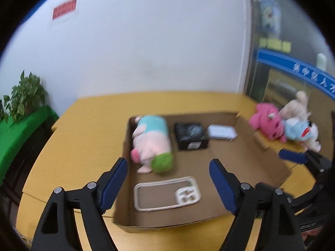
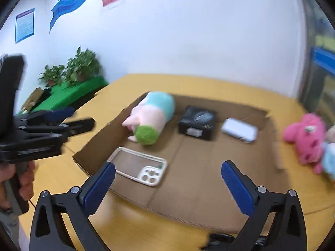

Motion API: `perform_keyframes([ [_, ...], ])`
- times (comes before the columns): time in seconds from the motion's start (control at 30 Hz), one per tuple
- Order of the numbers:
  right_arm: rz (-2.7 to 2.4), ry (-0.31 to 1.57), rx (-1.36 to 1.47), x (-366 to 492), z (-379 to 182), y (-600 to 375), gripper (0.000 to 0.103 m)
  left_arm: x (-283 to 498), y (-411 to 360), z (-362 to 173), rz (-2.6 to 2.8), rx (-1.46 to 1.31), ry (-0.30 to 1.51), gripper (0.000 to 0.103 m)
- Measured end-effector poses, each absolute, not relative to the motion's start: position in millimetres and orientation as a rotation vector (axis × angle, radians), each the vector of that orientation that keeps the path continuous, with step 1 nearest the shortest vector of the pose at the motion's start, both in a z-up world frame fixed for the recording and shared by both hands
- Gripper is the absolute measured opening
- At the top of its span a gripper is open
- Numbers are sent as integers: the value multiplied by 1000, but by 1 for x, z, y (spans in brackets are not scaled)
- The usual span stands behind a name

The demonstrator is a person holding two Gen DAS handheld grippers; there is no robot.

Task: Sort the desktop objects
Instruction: 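Carry the phone case into the box and open the left gripper, then move the right gripper down to the black sunglasses on the table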

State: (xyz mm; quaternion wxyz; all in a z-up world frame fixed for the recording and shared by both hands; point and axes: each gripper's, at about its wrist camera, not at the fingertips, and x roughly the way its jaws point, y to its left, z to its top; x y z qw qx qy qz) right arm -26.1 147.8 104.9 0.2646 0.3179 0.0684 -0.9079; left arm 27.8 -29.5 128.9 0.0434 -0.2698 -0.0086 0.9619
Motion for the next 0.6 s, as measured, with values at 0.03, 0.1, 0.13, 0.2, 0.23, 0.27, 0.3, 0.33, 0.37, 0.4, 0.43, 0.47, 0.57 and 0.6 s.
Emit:
perform_keyframes([
  [0.03,-2477,179,850,-22,108,156,103,29,-20,131,2935,-792,-34,80],
  [0.1,-2525,168,852,-12,111,168,103,39,-4,132,2927,-745,-52,80],
  [0.13,-2546,170,858,-10,111,172,103,43,0,132,2923,-737,-56,80],
  [0.2,-2569,179,869,-7,109,186,103,48,6,130,2905,-739,-66,80],
  [0.23,-2573,180,872,-5,109,191,103,49,10,129,2895,-742,-70,80],
  [0.27,-2570,176,873,-4,110,196,103,50,12,129,2897,-741,-73,80],
  [0.3,-2574,176,869,-2,109,199,103,51,15,128,2902,-739,-72,80],
  [0.33,-2580,177,865,-1,109,202,103,51,16,127,2904,-741,-65,80],
  [0.37,-2582,177,863,0,109,204,103,52,18,127,2904,-745,-63,80],
  [0.4,-2582,178,861,1,110,208,103,51,18,127,2902,-750,-68,80],
  [0.43,-2583,181,855,2,111,210,103,53,19,127,2904,-752,-74,80],
  [0.47,-2581,183,848,3,111,213,103,54,20,127,2907,-754,-75,80],
  [0.57,-2567,191,855,3,109,215,103,57,20,122,2919,-774,-73,80],
  [0.6,-2564,189,851,3,108,217,103,57,19,120,2923,-779,-80,80],
])
